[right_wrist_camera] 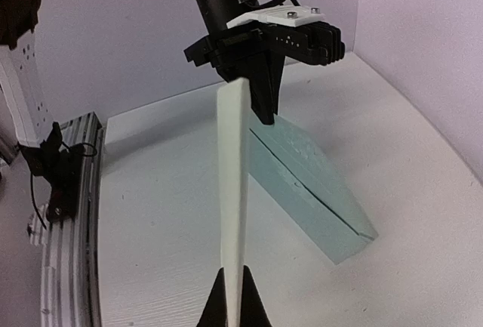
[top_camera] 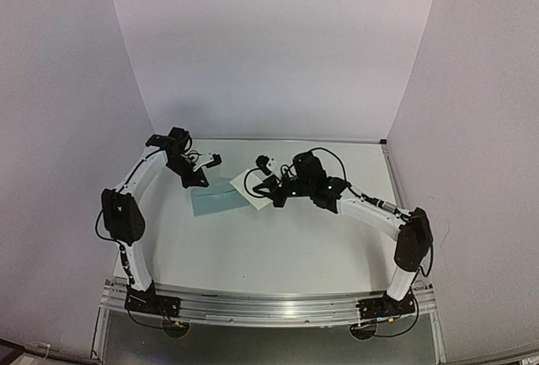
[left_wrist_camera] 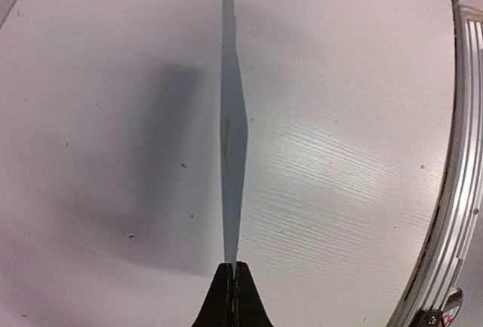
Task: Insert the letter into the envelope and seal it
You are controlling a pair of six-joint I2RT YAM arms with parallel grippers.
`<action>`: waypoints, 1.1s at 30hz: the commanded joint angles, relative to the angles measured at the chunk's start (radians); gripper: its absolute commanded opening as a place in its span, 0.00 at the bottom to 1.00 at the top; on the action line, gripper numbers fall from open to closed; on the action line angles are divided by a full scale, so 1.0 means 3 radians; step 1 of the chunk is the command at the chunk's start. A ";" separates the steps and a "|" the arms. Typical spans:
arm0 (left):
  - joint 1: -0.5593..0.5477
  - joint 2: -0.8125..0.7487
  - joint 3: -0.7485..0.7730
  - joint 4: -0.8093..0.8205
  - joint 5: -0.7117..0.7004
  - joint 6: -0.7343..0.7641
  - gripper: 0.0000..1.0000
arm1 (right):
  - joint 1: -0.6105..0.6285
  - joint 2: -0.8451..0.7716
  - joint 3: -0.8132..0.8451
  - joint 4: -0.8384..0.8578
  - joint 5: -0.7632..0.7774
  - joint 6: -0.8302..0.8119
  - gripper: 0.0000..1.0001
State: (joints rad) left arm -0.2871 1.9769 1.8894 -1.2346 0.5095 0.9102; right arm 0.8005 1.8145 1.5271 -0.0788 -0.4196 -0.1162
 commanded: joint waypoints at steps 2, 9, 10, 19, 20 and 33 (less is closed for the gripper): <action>-0.0265 -0.0506 0.0080 -0.0348 -0.0061 0.0326 0.00 | 0.0238 -0.0323 0.0027 0.0087 0.0381 -0.1290 0.00; -0.0513 -0.0823 0.0255 -0.0472 -0.0244 0.0304 0.00 | 0.0561 -0.0362 0.0333 -0.0782 0.1429 -0.2697 0.00; -0.0556 -0.0841 0.0264 -0.0498 -0.0280 0.0298 0.00 | 0.0603 -0.0375 0.0348 -0.0822 0.1583 -0.2853 0.00; -0.0858 -0.0848 0.0355 -0.0674 -0.0565 0.0299 0.00 | 0.0665 -0.0214 0.0801 -0.1534 0.2482 -0.3303 0.00; -0.0883 -0.0847 0.0365 -0.0691 -0.0581 0.0300 0.00 | 0.0679 -0.0173 0.0859 -0.1579 0.2594 -0.3302 0.00; -0.0985 -0.0665 0.0783 -0.0952 -0.0513 -0.0141 0.00 | 0.0756 -0.0074 0.0859 -0.1671 0.3033 -0.3393 0.00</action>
State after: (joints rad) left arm -0.5760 1.7646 2.0488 -1.3435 0.3362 0.9220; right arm 1.0202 1.7973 1.7775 -0.5662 0.4349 -1.1266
